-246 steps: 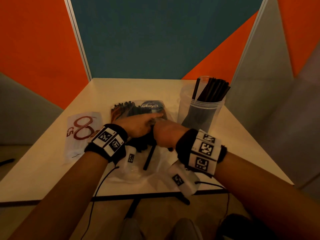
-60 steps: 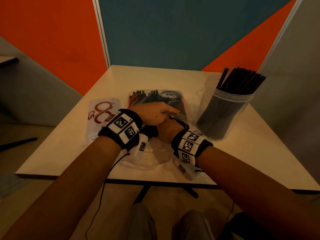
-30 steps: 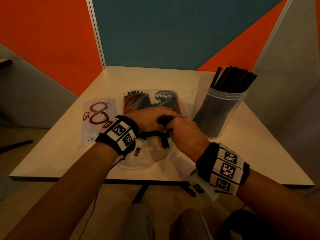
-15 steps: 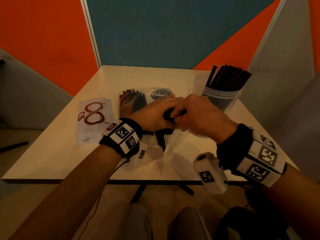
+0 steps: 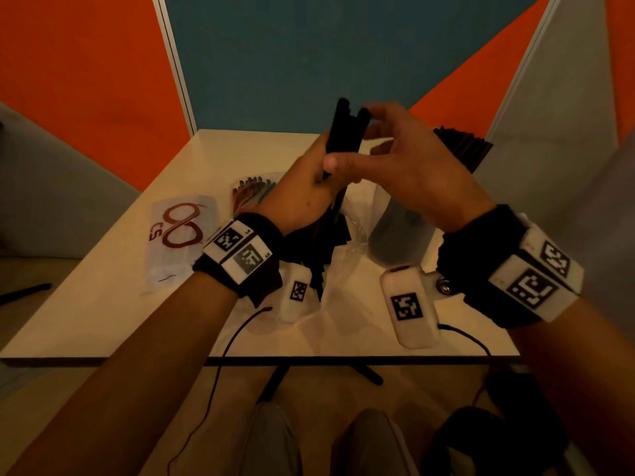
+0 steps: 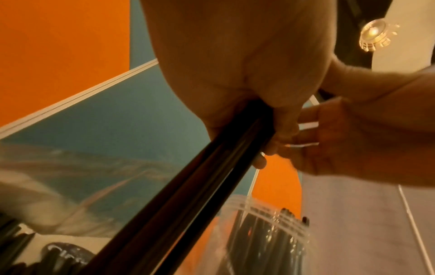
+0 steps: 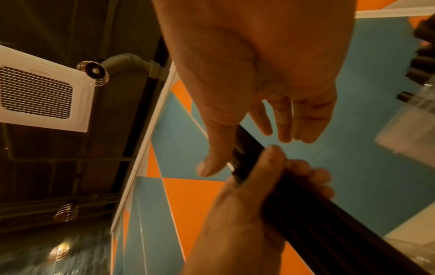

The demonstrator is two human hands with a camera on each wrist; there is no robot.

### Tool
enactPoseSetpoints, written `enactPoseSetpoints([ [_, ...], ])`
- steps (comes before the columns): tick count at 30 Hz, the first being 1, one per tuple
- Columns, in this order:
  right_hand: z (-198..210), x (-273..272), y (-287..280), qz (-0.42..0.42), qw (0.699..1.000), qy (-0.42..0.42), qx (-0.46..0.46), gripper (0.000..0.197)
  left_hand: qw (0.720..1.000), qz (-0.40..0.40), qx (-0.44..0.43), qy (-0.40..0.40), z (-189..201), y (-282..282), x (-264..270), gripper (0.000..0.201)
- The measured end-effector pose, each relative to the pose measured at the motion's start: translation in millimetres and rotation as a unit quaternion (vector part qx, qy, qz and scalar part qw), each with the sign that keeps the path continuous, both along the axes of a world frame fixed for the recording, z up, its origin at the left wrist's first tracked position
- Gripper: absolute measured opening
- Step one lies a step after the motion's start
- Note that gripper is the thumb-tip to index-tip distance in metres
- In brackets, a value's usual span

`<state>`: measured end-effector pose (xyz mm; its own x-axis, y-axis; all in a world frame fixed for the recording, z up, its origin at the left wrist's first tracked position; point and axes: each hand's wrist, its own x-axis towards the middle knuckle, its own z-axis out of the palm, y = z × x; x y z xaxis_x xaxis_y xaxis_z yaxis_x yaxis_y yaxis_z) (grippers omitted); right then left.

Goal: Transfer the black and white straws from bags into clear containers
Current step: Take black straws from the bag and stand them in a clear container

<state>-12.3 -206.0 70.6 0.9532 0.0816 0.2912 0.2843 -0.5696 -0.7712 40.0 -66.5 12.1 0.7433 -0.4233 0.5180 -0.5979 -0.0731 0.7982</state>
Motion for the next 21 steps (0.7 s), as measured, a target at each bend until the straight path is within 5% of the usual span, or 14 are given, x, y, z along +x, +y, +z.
enactPoseSetpoints([
  [6,-39,15,-5,0.069,0.989,0.100,0.081,0.096,0.991,0.011,-0.113,0.068,10,-2,-2,0.007],
  [14,-102,15,12,0.098,0.981,0.104,0.130,0.045,0.981,0.016,-0.128,0.142,-8,-18,-8,0.026],
  [21,-100,14,13,0.104,0.974,0.063,0.191,0.047,0.983,0.019,-0.126,0.130,-6,-22,-11,0.047],
])
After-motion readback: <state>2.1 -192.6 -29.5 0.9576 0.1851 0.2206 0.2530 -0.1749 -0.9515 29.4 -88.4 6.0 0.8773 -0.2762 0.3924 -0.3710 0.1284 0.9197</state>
